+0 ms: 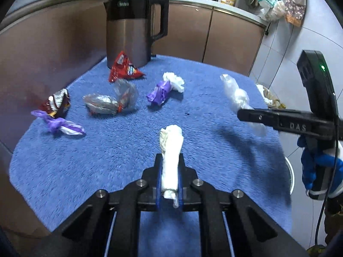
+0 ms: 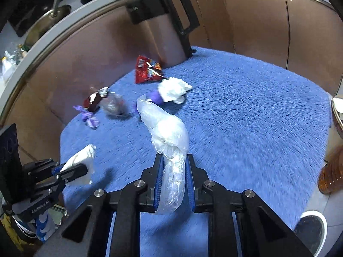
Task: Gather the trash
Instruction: 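Carry the white bag with the right gripper to the bin while the left carries the tissue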
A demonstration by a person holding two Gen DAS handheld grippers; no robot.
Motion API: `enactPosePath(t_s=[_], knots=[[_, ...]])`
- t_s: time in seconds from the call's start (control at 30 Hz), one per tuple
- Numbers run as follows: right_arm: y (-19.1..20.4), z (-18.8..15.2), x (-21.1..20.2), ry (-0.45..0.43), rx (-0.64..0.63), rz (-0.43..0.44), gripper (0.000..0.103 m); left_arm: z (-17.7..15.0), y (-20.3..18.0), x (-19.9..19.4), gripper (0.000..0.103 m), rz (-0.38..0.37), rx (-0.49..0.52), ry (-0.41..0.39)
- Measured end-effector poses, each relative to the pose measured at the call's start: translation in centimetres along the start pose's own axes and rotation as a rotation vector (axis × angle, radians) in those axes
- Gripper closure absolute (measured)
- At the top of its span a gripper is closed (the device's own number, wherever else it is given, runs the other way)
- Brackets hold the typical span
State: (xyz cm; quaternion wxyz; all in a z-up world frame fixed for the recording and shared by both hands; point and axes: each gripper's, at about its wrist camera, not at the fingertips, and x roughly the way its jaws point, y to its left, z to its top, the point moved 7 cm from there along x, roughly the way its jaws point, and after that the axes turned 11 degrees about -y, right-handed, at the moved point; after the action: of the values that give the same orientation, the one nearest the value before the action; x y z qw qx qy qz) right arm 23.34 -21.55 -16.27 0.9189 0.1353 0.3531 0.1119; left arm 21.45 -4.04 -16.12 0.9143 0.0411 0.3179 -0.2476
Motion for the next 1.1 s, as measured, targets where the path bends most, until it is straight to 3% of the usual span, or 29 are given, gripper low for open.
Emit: enactPosePath(t_s=[0.33,0.6,0.8,1.1], knots=[[4.2,-0.8,-8.7,-0.099,-0.057,0.038,0.083,1.7,-3.3,-7.8,0.092,0.070,0.023,-0.109],[5.4,-2.2,-15.6,-0.180,-0.058,0.056,0.083,2.4,-5.8,-13.7,0.092,0.143,0.018,-0.205],[5.5,-3.7,-20.4,-0.237,-0.062,0.036,0.083,2.1,-7.7,-16.3,0.092,0.178,0.048,-0.255],[3.8,-4.7,-24.8,-0.300,-0.050,-0.011,0.083,2.1,-11.2,-18.0,0.092,0.172,0.094,-0.295]])
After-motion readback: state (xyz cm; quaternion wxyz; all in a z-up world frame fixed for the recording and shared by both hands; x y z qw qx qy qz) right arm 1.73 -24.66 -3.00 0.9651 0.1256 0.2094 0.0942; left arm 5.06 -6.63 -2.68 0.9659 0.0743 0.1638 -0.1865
